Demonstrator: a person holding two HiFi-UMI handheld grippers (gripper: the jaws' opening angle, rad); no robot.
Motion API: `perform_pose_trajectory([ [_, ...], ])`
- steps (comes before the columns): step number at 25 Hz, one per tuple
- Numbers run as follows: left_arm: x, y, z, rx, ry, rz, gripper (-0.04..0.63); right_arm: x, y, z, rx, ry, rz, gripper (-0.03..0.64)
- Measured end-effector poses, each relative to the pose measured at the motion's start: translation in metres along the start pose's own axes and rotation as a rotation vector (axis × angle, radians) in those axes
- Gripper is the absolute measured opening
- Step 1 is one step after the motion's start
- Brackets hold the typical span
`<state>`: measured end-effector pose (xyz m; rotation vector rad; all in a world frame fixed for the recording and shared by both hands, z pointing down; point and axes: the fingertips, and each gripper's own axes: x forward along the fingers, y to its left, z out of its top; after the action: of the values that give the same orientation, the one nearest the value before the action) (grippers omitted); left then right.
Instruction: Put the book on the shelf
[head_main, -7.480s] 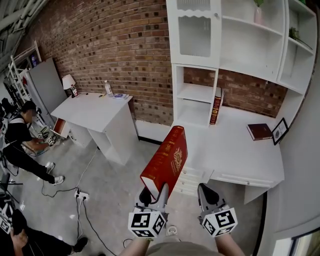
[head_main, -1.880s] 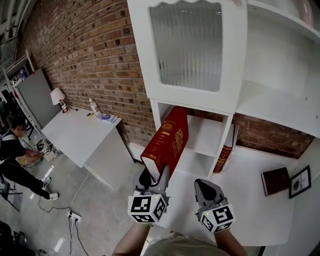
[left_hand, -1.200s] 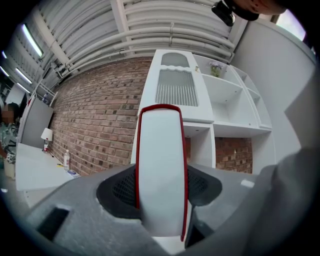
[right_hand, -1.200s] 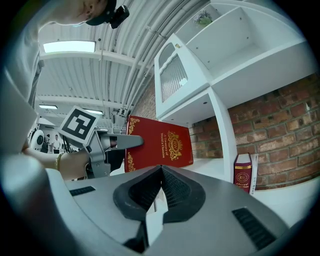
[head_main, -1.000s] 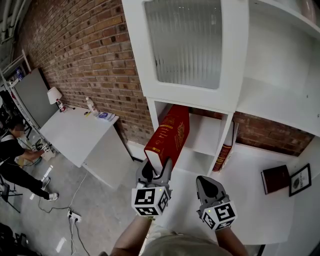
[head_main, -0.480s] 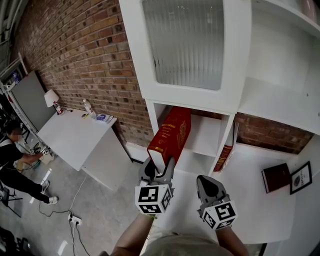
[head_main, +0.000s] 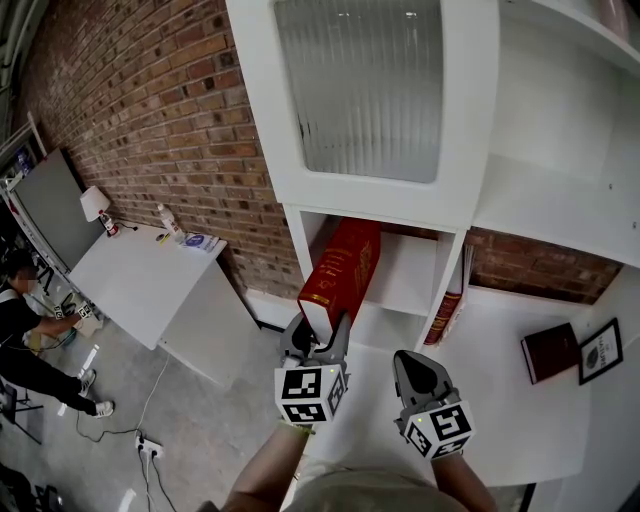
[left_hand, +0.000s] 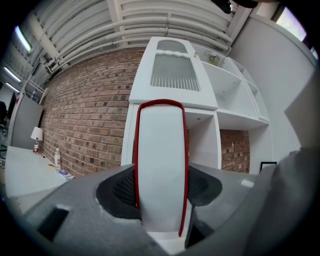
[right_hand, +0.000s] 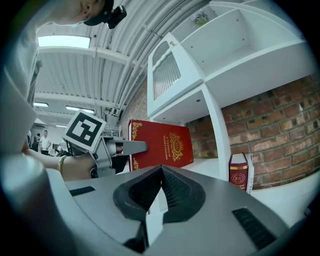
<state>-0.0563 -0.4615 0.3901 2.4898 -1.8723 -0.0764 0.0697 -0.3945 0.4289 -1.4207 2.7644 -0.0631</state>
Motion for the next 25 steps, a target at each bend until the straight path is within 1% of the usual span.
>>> perform_pose_trajectory([
  [17,0.030,-0.002,-0.002,0.015,0.034,-0.025,0.242,0.000,-0.008,0.002,-0.012,0.004,-0.033,0.006],
  [25,0.041,-0.002,-0.003,0.015,0.035,-0.028,0.242,-0.001,-0.011,0.003,-0.019,0.009,-0.041,0.006],
])
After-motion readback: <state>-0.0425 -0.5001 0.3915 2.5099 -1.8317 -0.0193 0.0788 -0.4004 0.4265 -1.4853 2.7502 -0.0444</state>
